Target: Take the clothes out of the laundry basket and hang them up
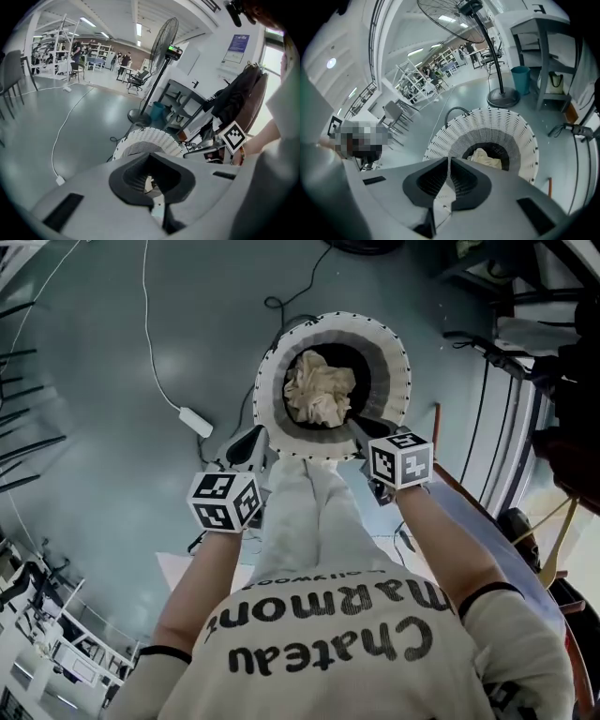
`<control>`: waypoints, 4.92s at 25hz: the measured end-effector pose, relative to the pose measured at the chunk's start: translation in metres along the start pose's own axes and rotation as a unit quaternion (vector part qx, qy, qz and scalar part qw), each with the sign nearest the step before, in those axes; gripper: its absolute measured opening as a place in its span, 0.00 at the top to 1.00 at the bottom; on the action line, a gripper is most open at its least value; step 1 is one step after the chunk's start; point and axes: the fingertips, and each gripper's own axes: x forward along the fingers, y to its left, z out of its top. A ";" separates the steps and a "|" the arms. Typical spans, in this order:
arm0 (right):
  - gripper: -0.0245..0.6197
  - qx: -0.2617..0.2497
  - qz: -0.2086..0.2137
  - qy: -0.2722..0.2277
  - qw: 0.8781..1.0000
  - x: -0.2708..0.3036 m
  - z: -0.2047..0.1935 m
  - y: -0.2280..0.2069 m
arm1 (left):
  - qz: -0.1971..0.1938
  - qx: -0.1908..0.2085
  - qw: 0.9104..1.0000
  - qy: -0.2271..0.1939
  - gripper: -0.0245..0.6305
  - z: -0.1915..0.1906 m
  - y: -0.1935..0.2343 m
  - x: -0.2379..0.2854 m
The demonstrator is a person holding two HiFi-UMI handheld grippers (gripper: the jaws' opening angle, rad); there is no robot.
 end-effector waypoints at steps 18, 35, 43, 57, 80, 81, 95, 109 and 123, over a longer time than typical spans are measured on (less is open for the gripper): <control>0.50 -0.100 -0.017 0.193 0.976 0.264 -0.113 -0.117 | -0.066 0.009 0.997 0.028 0.95 -0.024 0.024 0.151; 0.91 -0.064 0.050 0.106 0.991 0.138 -0.060 -0.018 | -0.030 0.030 0.998 0.042 0.95 -0.013 0.020 0.074; 0.91 -0.076 0.053 -0.010 0.996 -0.036 0.038 0.033 | -0.053 0.047 0.997 0.011 0.95 0.055 -0.007 0.013; 0.91 -0.120 0.124 -0.190 0.966 -0.211 0.180 0.172 | -0.276 0.253 0.927 0.014 0.58 0.103 -0.185 -0.009; 0.60 -0.158 0.085 -0.155 0.972 -0.283 0.040 0.202 | -0.164 0.258 0.929 -0.210 0.92 0.266 -0.244 -0.266; 0.57 -0.171 0.089 -0.140 0.971 -0.281 0.026 0.206 | -0.156 0.262 0.927 -0.221 0.92 0.268 -0.255 -0.280; 0.88 -0.188 0.152 -0.208 0.948 -0.341 -0.010 0.278 | -0.063 0.253 0.936 -0.235 0.92 0.211 -0.253 -0.410; 0.89 -0.269 0.085 -0.318 0.905 -0.494 -0.005 0.427 | -0.091 0.218 0.961 -0.146 0.58 0.039 -0.147 -0.417; 0.89 -0.378 0.062 -0.334 0.861 -0.546 -0.062 0.513 | -0.178 0.207 0.957 -0.103 0.38 -0.067 -0.106 -0.478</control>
